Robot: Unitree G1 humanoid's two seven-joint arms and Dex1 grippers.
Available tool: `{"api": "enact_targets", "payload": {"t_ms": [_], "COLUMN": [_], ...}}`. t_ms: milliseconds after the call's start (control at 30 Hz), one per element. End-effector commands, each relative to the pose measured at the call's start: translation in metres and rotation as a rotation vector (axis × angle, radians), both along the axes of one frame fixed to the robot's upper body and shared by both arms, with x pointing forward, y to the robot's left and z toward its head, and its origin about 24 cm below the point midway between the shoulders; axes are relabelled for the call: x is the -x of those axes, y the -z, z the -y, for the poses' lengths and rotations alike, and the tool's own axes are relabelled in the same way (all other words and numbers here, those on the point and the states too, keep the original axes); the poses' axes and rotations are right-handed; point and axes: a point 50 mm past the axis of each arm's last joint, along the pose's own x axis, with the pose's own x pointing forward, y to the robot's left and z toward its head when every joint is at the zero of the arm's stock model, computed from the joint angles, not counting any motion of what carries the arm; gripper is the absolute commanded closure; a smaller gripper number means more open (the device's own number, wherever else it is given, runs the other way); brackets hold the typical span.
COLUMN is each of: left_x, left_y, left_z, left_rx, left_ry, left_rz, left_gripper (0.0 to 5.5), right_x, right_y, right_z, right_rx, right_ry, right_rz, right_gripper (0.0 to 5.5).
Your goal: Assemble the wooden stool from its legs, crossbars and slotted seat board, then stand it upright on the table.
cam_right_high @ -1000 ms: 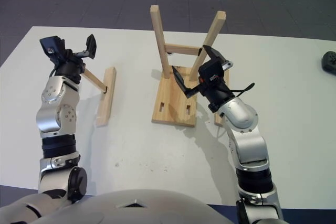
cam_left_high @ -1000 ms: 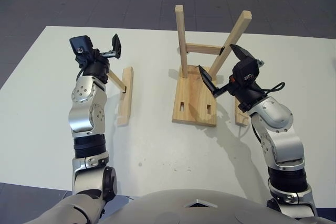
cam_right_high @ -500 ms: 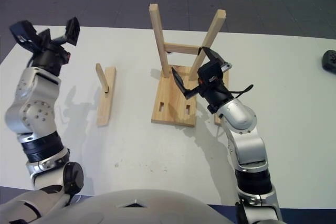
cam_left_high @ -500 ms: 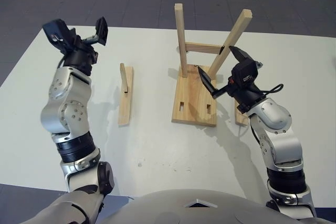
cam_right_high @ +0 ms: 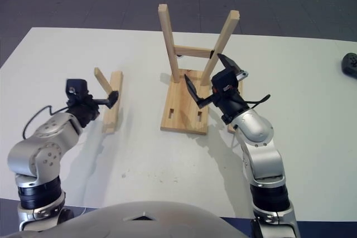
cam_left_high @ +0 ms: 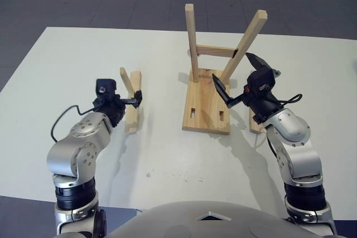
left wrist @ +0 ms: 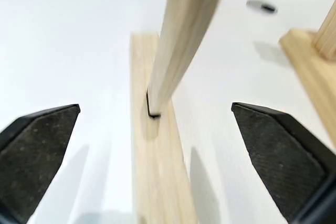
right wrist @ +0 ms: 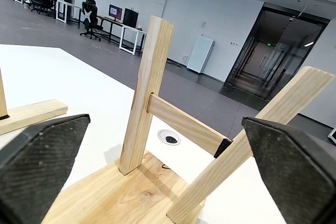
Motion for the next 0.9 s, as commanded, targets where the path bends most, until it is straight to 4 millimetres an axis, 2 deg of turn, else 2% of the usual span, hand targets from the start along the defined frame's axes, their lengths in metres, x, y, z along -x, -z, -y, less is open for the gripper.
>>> {"api": "enact_targets", "payload": {"t_ms": [33, 100, 433, 500, 633, 700, 767, 833, 900], "left_x": [0.006, 0.009, 0.009, 0.008, -0.006, -0.021, -0.037, -0.049, -0.054], "left_y": [0.028, 0.034, 0.033, 0.033, 0.017, -0.007, -0.044, -0.090, -0.145], "left_z": [-0.015, -0.019, -0.012, -0.013, -0.010, -0.006, -0.001, 0.005, 0.018], "left_rx": [-0.044, -0.029, -0.013, -0.020, -0.006, -0.030, -0.063, -0.076, -0.075], "left_ry": [-0.066, -0.086, -0.002, 0.008, 0.030, 0.044, 0.061, 0.083, 0.150], "left_rz": [-0.115, -0.140, -0.138, -0.131, -0.005, 0.154, 0.368, 0.610, 0.878], "left_gripper": [0.41, 0.79, 2.66, 2.89, 3.39, 3.39, 3.39, 3.39, 3.39], "right_x": [0.000, 0.000, 0.001, 0.000, -0.002, -0.004, -0.008, -0.013, -0.023], "right_y": [-0.001, -0.001, -0.002, -0.002, -0.003, -0.006, -0.012, -0.024, -0.049], "right_z": [0.000, 0.001, -0.001, -0.002, 0.000, 0.002, 0.005, 0.006, 0.007], "right_rx": [-0.001, -0.001, -0.003, -0.004, -0.006, -0.012, -0.041, -0.125, -0.331], "right_ry": [0.001, 0.005, 0.001, -0.001, 0.009, 0.016, 0.023, 0.015, -0.026], "right_rz": [-0.002, -0.003, -0.002, -0.001, 0.005, 0.013, 0.025, 0.036, 0.030], "right_gripper": [0.10, 0.10, 0.10, 0.10, 0.10, 0.10, 0.10, 0.10, 0.10]}}
